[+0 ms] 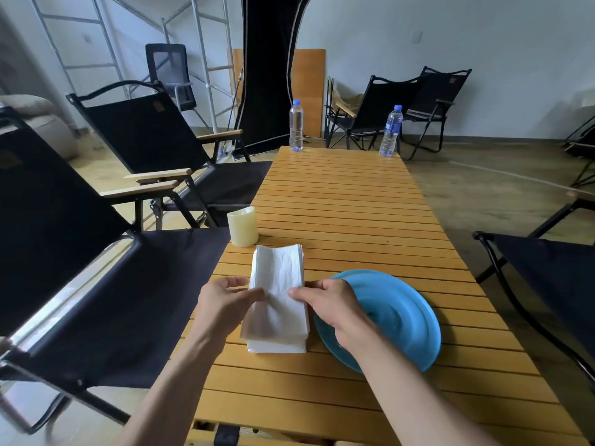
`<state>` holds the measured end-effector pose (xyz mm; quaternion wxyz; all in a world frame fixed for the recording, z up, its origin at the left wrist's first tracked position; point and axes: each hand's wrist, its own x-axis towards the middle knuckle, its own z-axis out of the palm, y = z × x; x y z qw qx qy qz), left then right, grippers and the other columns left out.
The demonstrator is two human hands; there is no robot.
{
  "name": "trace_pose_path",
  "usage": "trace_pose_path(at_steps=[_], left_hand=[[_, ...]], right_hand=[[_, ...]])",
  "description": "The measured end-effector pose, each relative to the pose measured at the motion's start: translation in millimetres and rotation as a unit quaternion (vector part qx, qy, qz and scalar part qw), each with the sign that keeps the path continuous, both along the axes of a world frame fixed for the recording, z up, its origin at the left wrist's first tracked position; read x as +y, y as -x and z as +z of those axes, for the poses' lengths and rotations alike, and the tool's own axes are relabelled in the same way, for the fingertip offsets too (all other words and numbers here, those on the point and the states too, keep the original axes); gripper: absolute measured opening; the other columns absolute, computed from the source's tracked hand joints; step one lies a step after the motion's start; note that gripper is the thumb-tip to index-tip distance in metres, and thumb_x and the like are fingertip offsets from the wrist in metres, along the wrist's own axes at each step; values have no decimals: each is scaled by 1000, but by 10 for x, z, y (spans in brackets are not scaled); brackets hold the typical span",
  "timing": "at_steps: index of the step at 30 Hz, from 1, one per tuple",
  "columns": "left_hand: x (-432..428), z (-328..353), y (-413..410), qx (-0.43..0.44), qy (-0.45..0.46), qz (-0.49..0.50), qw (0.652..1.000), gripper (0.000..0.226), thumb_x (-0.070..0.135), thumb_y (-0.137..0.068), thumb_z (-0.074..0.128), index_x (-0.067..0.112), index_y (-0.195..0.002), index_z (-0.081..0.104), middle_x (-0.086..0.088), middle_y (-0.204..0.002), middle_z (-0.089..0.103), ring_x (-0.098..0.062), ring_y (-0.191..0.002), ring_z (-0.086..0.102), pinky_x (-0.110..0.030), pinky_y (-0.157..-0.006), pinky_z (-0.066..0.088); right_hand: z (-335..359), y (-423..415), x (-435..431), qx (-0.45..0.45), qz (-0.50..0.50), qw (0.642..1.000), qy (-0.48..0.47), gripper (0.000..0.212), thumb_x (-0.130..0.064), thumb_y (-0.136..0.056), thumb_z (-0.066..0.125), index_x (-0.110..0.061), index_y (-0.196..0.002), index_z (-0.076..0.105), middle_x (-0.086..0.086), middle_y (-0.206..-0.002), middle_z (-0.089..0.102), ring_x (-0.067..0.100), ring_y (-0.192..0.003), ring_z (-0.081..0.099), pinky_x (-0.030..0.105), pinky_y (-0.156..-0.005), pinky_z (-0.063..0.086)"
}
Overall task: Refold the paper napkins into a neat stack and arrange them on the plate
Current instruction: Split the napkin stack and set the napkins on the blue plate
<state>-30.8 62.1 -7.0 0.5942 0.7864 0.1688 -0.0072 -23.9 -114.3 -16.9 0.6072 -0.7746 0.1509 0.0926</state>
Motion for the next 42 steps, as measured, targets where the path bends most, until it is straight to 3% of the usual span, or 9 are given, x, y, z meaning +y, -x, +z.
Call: trace_pose_path(at_steps=[6,9,15,23,29,33,35,38,42], left_hand=[[-24,43,-18,29,61,-28,997,10,16,-72,75,25,-68,79,-13,-72,74,-17,-61,63,-32,-65,50],[-28,47,-38,39,84,-37,995,10,13,-74,74,21,-72,80,-7,-68,73,-12,-49,61,-30,-61,50],[-19,76,-37,38,93,-49,994,6,25,-76,78,23,-79,83,3,-96,72,-18,-88,59,-36,-77,46],[-73,248,-47,39,192,-47,980,34,27,-77,83,6,-103,75,-18,-104,75,-41,-96,72,-54,-87,58],[-386,256,-69,22,134,-98,986,22,24,-77,81,7,-91,79,-8,-77,71,-17,-60,66,-26,-52,53],[-708,67,-121,4,53,-90,995,47,26,-76,85,9,-113,62,-13,-96,72,-23,-82,69,-40,-71,61],[-828,-34,-156,-25,-23,-82,996,58,30,-75,85,16,-124,57,-4,-93,71,-16,-81,67,-31,-61,55],[-977,-171,-163,-57,-149,-85,984,51,32,-77,82,19,-121,59,11,-82,65,-1,-72,59,-22,-54,45],[-1098,-310,-145,-59,-234,-100,965,37,34,-80,78,20,-111,64,0,-95,73,-19,-83,68,-36,-72,59]], right_hand=[[46,-1,-8,34,-21,993,-113,46,-28,-66,87,-7,-100,64,15,-96,76,32,-90,71,40,-76,54],[92,-15,-35,51,-2,977,-208,44,-16,-75,81,4,-112,68,24,-108,73,33,-88,70,40,-78,55],[163,0,-48,81,39,937,-337,34,-20,-88,66,-6,-119,68,19,-112,74,31,-94,69,40,-81,56],[318,9,-138,26,68,933,-352,35,-19,-91,60,-6,-122,67,16,-113,74,28,-94,70,36,-74,56],[341,-8,-534,-9,19,975,-222,15,-9,-87,70,0,-99,69,11,-82,71,23,-69,66,29,-59,53],[203,2,-783,-9,-34,995,-98,6,-9,-84,72,-4,-88,71,13,-83,76,24,-72,69,30,-62,53],[107,-6,-846,-11,-55,998,-40,14,-12,-81,72,-2,-92,74,16,-89,77,27,-76,70,33,-66,51],[-38,-5,-881,5,-52,998,43,23,-17,-76,71,0,-92,74,12,-81,76,21,-66,62,27,-60,42],[-154,-37,-924,3,-60,991,120,14,-23,-73,73,-13,-82,71,2,-77,75,15,-68,66,26,-56,46]])
